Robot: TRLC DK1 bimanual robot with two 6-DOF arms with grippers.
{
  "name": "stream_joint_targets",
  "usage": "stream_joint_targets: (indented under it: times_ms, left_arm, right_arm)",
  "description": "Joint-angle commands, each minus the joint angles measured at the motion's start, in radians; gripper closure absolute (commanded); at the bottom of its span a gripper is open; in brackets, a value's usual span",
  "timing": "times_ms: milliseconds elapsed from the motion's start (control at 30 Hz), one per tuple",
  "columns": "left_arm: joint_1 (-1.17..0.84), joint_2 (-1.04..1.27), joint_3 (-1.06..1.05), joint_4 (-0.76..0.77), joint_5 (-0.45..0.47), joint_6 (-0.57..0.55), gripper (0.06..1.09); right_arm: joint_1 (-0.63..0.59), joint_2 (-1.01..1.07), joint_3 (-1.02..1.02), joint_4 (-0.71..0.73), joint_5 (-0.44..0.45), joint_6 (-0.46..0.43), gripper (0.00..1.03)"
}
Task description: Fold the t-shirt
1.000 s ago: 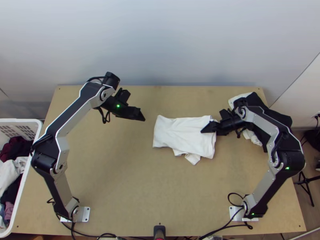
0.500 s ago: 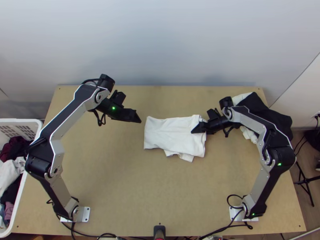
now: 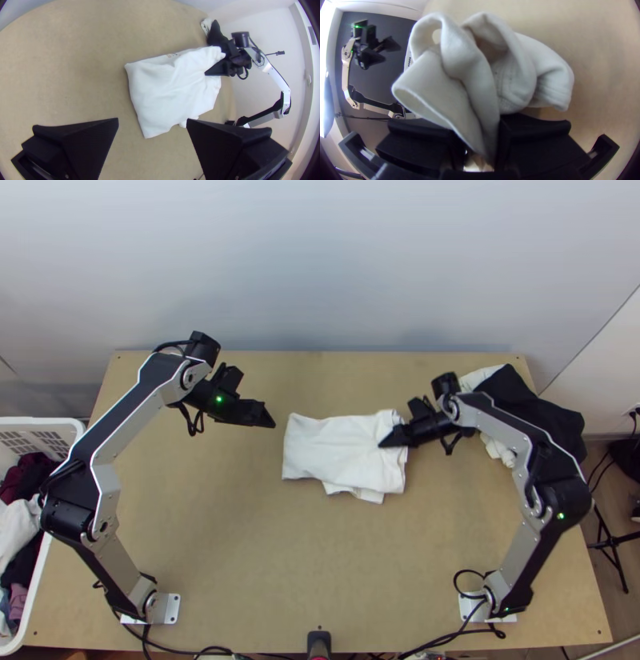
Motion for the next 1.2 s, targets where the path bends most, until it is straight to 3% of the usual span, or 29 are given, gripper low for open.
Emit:
stream_joint_targets:
  times_ms: [0, 367, 1167]
  left_arm:
    - [0.016, -0.005, -0.016, 0.003, 0.0, 0.001, 0.1]
    - [0.028, -0.008, -0.052, 0.014, 0.0, 0.001, 0.1]
    - [0.062, -0.005, -0.146, 0.058, 0.002, 0.044, 0.1]
  right_arm:
    - [-0.005, -0.109, 0.11, -0.029, -0.033, 0.048, 1.0]
    - [-0.171, -0.126, 0.369, -0.099, -0.055, 0.1, 1.0]
    - [-0.643, -0.126, 0.495, -0.144, -0.09, 0.148, 1.0]
